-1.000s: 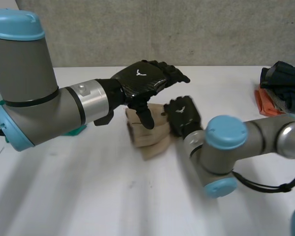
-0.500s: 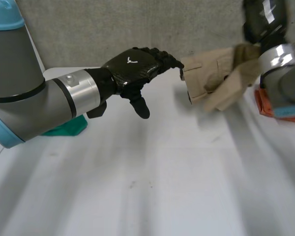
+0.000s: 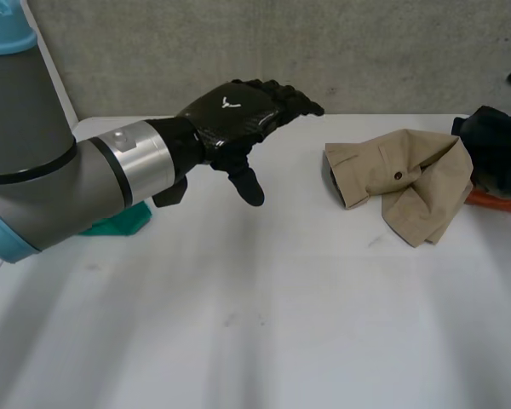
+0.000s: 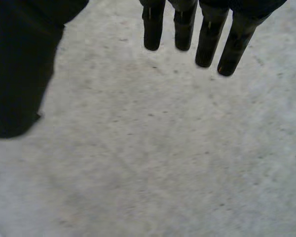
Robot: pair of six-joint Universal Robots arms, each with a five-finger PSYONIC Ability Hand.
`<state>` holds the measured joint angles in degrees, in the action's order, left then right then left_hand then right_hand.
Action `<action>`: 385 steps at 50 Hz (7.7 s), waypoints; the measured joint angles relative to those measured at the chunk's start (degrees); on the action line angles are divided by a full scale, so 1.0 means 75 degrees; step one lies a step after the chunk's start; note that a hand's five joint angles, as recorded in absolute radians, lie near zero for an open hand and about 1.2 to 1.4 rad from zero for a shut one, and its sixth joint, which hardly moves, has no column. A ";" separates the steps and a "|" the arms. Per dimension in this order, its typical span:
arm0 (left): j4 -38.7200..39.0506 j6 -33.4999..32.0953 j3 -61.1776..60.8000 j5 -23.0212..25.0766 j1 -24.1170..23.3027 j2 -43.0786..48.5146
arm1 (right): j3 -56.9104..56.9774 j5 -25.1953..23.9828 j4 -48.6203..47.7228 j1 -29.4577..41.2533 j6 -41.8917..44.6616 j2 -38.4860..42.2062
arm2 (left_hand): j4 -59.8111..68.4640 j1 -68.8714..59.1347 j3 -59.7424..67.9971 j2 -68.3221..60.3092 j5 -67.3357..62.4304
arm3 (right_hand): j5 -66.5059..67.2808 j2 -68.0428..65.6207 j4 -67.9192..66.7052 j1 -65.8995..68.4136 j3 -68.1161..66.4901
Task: Fold the laundry.
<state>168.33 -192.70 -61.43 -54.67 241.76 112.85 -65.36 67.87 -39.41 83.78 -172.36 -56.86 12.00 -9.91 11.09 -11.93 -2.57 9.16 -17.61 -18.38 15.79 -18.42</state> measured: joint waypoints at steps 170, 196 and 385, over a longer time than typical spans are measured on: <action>0.2542 0.1342 -0.4125 -0.2142 0.2390 -0.3442 | 0.0796 0.1821 0.3668 0.4187 0.0097 -0.1673 | 0.0000 0.0000 0.0015 0.0000 0.0000 | 0.2085 -0.2274 -0.2313 0.1585 -0.2265; 0.2809 0.1324 -0.4392 -0.2157 0.1445 -0.2325 | 0.3325 0.2523 0.4705 0.3248 -0.1896 0.3743 | 0.0000 0.0000 0.0016 0.0000 0.0000 | 0.0295 -0.0555 -0.0388 0.0642 -0.0470; 0.2251 -0.1514 -0.1825 -0.2862 0.1229 0.2521 | 0.4940 0.1451 0.6897 0.5409 0.0727 0.4059 | 0.6055 -0.6444 0.6243 -0.6181 -0.5911 | -0.0413 0.0261 0.0385 -0.0228 0.0351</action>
<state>185.21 -204.05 -75.11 -76.13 250.98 131.76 -28.31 78.75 12.31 124.35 -166.90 -26.42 57.42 -58.24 57.91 -58.29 -46.90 6.07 -15.65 -15.50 14.08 -15.79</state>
